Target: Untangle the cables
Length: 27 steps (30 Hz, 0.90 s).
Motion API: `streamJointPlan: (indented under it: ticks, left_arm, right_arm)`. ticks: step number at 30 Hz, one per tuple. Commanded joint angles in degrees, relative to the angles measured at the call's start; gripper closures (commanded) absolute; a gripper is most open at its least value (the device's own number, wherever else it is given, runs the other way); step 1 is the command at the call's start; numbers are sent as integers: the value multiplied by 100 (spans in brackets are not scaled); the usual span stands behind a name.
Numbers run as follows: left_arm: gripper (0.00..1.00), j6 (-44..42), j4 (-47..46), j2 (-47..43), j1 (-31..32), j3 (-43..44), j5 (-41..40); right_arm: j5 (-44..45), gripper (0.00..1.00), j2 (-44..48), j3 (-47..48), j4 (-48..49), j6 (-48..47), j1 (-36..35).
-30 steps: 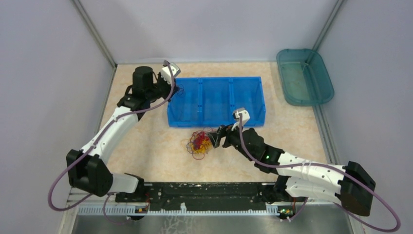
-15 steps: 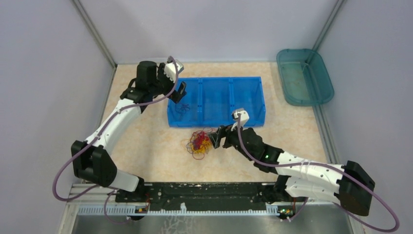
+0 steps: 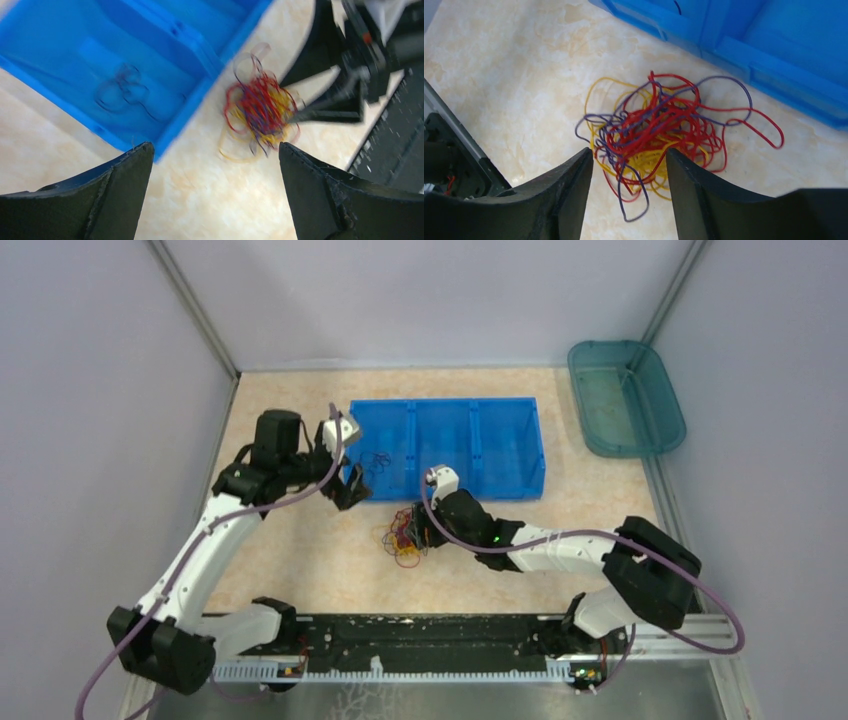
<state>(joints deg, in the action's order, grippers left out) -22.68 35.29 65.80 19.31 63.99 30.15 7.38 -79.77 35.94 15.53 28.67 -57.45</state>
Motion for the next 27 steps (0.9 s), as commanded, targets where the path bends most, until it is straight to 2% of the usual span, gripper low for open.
streamJointPlan:
  ticks: [1, 7, 14, 20, 27]
  left_arm:
    - [0, -30, 320, -740, 11, -913, 444]
    - [0, -418, 356, -1421, 11, -1390, 532]
    - [1, -1206, 464, -1439, 19, -1817, 652]
    - [4, -1606, 392, -907, 84, -1992, 827]
    - [15, -1749, 62, 369, 537, -1787, 855]
  right_arm:
    - [-178, 47, -309, 705, 387, -225, 48]
    - [-42, 58, -658, 973, 129, -374, 44]
    - [163, 57, -540, 608, 93, -285, 49]
    - [244, 63, -487, 354, 180, -140, 48]
    - [396, 62, 213, -246, 420, 95, 45]
